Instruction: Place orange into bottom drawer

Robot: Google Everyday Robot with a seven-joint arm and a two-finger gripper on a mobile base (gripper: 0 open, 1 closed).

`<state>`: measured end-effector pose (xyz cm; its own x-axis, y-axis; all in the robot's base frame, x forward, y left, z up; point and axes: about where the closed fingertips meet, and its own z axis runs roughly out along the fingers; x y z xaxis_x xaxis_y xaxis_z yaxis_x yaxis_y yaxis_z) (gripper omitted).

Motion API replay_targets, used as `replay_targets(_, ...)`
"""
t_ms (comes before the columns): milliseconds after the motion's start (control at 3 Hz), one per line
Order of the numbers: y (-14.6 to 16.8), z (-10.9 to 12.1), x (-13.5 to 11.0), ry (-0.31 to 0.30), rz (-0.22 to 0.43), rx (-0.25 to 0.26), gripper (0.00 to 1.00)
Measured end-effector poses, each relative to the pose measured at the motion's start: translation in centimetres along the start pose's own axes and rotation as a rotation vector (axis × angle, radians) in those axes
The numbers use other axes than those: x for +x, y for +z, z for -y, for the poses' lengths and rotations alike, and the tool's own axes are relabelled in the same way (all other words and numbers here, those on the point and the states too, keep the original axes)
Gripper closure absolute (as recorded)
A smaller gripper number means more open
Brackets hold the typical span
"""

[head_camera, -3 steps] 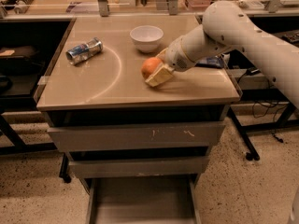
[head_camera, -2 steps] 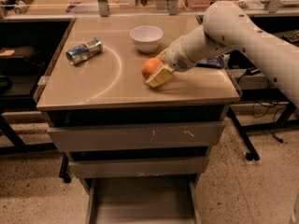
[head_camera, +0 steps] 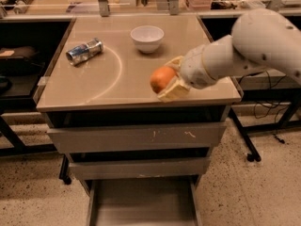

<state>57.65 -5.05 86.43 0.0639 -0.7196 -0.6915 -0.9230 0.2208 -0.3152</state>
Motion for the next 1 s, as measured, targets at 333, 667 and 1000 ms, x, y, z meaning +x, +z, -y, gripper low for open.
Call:
replay_targets(333, -2.3, -5.5, -1.5, -0.070, 0.042, 0.040, 1.00)
replay_targets(667, -3.1, -11.2, 1.2, -0.073, 0.046, 0.078, 1.00)
replay_targets(1000, -4.2, -15.1, 9.8, 0.016, -0.042, 0.157, 1.00)
